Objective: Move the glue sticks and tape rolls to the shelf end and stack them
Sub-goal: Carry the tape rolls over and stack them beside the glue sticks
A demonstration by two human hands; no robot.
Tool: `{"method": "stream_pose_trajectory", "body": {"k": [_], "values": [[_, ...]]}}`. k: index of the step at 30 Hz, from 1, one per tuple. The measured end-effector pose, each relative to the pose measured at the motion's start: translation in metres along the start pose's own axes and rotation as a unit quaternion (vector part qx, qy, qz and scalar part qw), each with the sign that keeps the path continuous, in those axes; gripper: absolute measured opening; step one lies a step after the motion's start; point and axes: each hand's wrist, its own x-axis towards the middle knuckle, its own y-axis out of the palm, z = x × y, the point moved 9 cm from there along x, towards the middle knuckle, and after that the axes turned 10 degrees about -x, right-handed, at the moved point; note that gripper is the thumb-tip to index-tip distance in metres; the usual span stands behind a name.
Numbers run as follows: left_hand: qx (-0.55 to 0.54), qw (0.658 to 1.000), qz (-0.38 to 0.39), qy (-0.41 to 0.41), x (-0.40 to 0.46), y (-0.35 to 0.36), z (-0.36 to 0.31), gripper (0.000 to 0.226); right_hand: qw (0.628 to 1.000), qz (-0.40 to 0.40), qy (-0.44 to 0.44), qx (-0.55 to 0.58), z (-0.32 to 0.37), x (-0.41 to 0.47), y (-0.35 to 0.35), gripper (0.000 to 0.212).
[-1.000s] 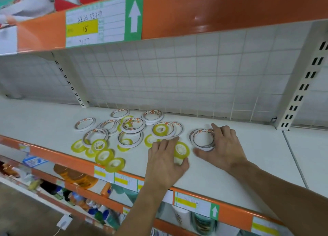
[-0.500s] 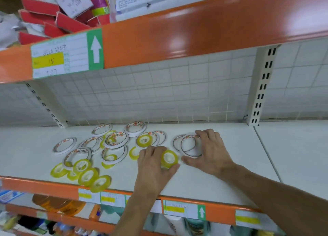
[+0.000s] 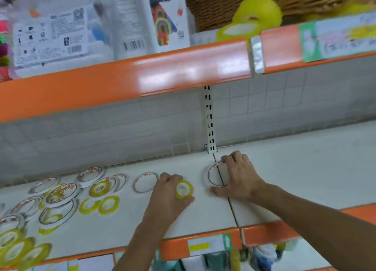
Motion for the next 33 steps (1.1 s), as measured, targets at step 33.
{"method": "stream_pose_trajectory", "body": {"k": [33], "values": [[0.019,0.958,0.183,0.22,0.067,0.289,-0.39,0.065,0.971,-0.025,0.222,-0.08,-0.393,-0.175,-0.122,0.098]]}}
